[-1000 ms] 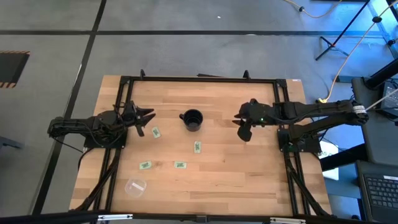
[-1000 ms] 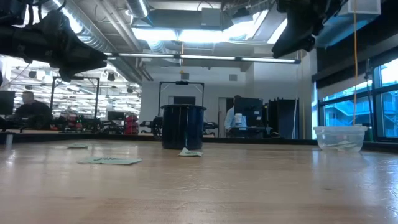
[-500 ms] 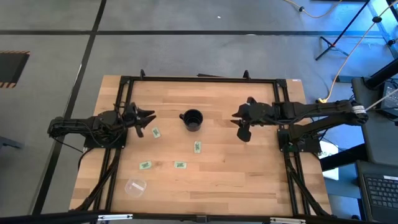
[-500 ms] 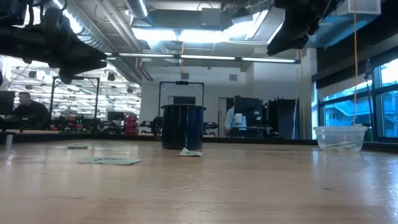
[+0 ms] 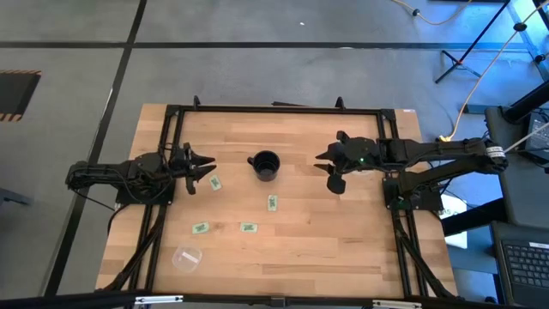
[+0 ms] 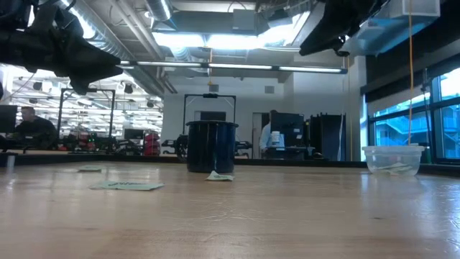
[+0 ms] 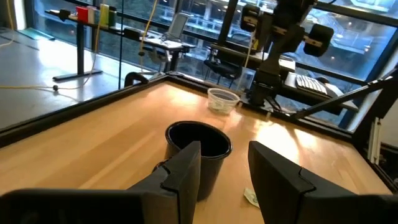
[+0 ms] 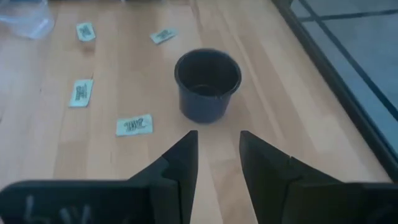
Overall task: Pick and place Stevia / Truvia into bins
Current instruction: Put the stevia packet into the square transparent container
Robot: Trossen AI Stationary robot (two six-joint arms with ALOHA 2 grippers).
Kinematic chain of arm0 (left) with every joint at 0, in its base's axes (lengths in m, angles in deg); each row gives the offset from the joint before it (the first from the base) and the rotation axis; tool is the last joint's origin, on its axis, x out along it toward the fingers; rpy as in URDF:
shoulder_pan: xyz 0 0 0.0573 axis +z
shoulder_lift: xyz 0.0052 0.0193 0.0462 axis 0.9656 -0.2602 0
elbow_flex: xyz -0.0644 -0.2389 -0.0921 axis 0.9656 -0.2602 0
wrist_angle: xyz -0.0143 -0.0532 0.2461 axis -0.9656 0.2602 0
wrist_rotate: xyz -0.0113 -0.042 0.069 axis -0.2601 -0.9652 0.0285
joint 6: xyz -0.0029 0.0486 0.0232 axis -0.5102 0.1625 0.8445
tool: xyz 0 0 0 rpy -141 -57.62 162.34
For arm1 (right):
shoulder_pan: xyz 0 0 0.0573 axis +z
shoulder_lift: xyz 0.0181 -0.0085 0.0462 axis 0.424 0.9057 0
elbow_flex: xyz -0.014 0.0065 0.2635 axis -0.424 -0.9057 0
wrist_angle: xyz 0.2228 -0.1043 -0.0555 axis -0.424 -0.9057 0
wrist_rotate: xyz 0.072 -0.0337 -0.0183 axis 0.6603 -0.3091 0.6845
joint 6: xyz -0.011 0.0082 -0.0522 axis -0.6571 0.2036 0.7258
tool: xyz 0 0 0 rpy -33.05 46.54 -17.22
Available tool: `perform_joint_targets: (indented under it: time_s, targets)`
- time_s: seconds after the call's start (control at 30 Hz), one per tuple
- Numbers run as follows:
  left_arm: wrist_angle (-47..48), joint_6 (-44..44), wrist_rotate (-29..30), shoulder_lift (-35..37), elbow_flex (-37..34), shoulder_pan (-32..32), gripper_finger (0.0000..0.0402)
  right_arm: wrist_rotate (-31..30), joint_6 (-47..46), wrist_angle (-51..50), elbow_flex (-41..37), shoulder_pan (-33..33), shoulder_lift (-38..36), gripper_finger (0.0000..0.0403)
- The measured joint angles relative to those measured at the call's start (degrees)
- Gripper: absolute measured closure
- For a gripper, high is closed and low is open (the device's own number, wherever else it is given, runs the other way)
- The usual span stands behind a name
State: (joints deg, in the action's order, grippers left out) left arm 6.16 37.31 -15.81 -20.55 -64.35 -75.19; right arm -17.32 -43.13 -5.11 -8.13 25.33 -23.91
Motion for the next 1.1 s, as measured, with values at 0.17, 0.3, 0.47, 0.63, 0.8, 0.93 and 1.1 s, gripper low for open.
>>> perform_joint_targets:
  time_s: [0.17, 0.3, 0.47, 0.63, 0.8, 0.93, 1.1]
  targets:
    - [0.02, -0.01, 0.00, 0.00, 0.00, 0.00, 0.0272, 5.58, 2.08, -2.80, 0.00, -1.88, -0.41, 0.0281]
    - [0.02, -0.01, 0.00, 0.00, 0.00, 0.00, 0.0272, 9.99, 5.93, -0.73, 0.00, -5.71, -0.94, 0.0281]
    - [0.02, -0.03, -0.21, 0.00, 0.00, 0.00, 0.0272, 10.58, 6.75, -0.39, -0.24, -8.87, -1.03, 0.0281]
    - [0.04, -0.03, -0.28, 0.00, 0.00, 0.00, 0.0272, 17.80, 9.31, 6.58, -6.84, -11.86, -3.93, 0.0281]
    - [0.02, -0.03, -1.42, 0.00, 0.00, 0.00, 0.0272, 24.20, 8.64, 11.90, -13.96, -18.74, -11.02, 0.0281]
    - [0.02, 0.24, -1.49, 0.00, 0.00, -0.02, 0.0272, 27.90, 7.47, 16.54, -19.88, -22.19, -17.28, 0.0281]
    - [-0.36, 2.80, -2.85, -0.01, 0.00, 0.00, 0.0272, 28.25, 4.62, 22.76, -28.00, -24.20, -24.66, 0.0281]
